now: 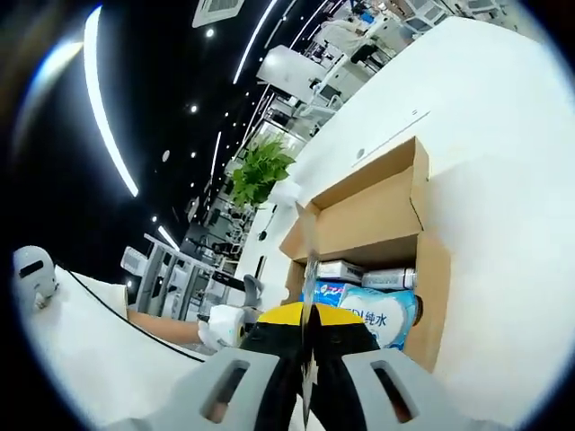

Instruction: Operate the shoe box by opening the lid, removing the specified soft item, and placing it in the target area until the item is outside and the box remains undamaged.

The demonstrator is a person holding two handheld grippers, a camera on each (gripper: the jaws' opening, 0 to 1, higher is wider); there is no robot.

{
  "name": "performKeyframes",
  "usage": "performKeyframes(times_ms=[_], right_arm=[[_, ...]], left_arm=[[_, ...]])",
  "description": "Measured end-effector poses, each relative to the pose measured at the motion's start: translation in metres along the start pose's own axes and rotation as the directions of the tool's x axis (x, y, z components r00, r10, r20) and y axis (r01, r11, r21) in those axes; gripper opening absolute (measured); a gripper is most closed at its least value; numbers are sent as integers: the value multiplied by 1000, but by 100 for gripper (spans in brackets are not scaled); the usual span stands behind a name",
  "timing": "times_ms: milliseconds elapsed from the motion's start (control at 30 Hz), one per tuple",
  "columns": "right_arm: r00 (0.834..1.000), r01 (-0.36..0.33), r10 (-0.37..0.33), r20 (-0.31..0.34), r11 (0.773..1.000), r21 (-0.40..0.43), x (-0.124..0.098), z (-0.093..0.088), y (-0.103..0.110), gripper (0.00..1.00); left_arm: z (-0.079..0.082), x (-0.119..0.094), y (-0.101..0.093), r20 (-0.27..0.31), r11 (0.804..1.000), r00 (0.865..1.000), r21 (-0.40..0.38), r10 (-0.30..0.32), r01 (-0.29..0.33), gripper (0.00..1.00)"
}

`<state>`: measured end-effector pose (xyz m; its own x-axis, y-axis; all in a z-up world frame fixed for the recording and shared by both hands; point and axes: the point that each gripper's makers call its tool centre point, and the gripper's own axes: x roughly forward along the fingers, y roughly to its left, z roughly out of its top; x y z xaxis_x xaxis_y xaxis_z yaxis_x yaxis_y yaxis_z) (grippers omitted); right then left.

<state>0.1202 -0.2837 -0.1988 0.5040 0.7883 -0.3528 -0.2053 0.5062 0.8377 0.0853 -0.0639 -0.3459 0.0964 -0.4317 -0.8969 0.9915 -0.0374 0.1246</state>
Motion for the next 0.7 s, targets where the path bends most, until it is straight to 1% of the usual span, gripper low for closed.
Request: performKeyframes(times_ms=[300,500,700], right_arm=[[999,12,-13,32,1000,24,-13,1,-5,0],[998,-1,-3,70,999,49,-25,7,-8,0],[997,-11,7,76,998,54,-30,10,-7,0]], left_arm=[[-1,1,0,-2,1000,1000,2,-3,3,3],[-2,2,0,0,1000,1000,4,1,-1,3],[-3,3,0,1,1000,1000,3,2,-2,3]])
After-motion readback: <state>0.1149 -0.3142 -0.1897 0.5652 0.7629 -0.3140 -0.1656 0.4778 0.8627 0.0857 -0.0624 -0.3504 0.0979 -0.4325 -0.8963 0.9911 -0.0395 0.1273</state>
